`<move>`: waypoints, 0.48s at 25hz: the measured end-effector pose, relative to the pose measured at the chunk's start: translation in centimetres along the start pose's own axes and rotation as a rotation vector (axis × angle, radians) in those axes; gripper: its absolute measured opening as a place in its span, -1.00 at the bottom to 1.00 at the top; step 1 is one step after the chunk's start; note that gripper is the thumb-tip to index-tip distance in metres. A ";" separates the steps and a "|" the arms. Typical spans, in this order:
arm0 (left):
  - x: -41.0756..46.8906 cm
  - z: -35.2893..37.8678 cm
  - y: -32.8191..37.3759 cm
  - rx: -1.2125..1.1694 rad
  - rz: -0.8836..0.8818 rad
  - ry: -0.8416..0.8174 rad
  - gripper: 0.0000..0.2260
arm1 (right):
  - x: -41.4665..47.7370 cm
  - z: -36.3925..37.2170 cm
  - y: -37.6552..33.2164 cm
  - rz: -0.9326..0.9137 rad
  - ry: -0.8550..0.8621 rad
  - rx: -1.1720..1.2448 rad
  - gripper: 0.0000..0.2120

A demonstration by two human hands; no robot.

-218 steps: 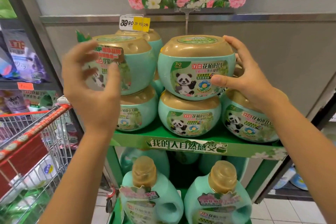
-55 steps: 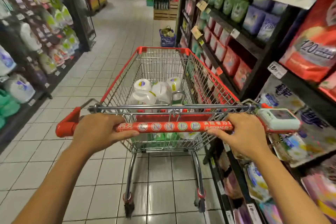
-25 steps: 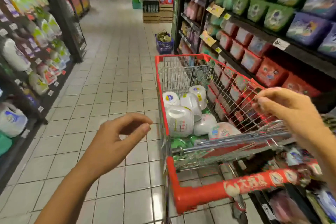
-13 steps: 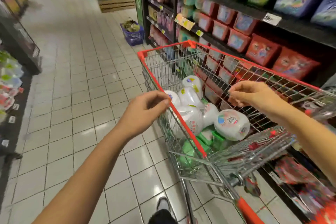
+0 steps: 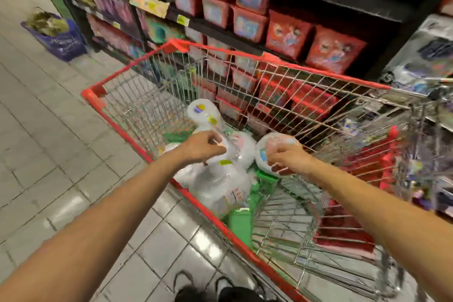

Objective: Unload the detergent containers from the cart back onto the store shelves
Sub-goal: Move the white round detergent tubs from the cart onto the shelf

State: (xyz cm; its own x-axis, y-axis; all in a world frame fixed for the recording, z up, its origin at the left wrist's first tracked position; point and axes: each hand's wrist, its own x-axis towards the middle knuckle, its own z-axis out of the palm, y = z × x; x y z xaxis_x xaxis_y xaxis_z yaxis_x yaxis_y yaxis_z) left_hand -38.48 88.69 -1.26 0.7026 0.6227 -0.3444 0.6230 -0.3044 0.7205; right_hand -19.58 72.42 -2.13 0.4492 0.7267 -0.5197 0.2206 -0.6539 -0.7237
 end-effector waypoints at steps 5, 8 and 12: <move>7.9 2.0 -5.0 0.459 -0.123 -0.482 -0.22 | 2.8 5.7 3.4 0.245 0.039 0.146 -0.78; 9.3 3.6 -7.5 0.566 -0.063 -0.680 0.01 | 3.2 10.0 4.3 0.436 0.084 0.446 -0.83; 9.3 6.3 -10.4 0.320 -0.049 -0.659 -0.01 | 4.0 14.0 5.9 0.621 0.063 0.756 -0.66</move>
State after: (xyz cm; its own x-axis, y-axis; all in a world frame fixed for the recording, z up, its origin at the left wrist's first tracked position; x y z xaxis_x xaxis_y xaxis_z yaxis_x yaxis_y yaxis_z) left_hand -36.30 93.08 -15.79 0.6697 0.1089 -0.7346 0.6579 -0.5459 0.5188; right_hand -28.63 74.44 -14.87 0.3479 0.2720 -0.8972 -0.6737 -0.5930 -0.4410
